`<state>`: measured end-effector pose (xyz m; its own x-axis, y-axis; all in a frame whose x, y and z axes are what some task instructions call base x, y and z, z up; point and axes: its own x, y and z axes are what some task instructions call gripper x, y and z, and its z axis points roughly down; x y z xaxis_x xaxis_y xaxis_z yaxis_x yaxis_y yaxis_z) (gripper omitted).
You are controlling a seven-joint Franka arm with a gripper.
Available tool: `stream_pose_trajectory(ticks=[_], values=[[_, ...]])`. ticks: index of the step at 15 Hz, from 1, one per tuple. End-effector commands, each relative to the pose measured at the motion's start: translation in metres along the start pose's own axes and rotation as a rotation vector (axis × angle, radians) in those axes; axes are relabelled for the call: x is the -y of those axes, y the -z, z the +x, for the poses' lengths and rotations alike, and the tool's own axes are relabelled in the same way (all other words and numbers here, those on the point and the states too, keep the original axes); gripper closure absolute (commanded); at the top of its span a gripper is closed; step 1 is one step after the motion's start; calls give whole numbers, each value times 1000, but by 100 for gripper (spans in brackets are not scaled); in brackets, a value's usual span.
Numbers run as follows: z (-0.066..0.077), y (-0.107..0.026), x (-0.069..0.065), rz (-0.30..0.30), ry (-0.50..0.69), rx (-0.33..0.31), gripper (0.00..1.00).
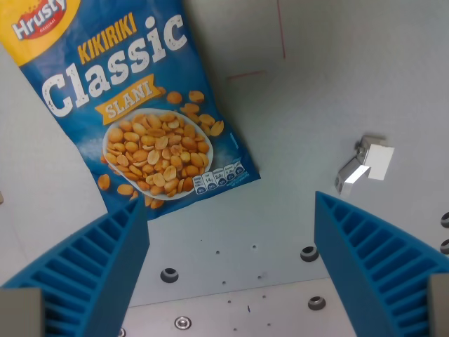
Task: Rotate around gripper negative z
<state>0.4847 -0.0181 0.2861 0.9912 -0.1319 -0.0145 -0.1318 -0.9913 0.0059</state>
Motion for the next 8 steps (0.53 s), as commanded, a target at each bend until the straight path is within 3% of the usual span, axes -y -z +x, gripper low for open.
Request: stream_pose_trajectory(ticks=[1,8], values=[[0,1,0,0,13,-3,0],[0,1,0,0,106,-3,0]])
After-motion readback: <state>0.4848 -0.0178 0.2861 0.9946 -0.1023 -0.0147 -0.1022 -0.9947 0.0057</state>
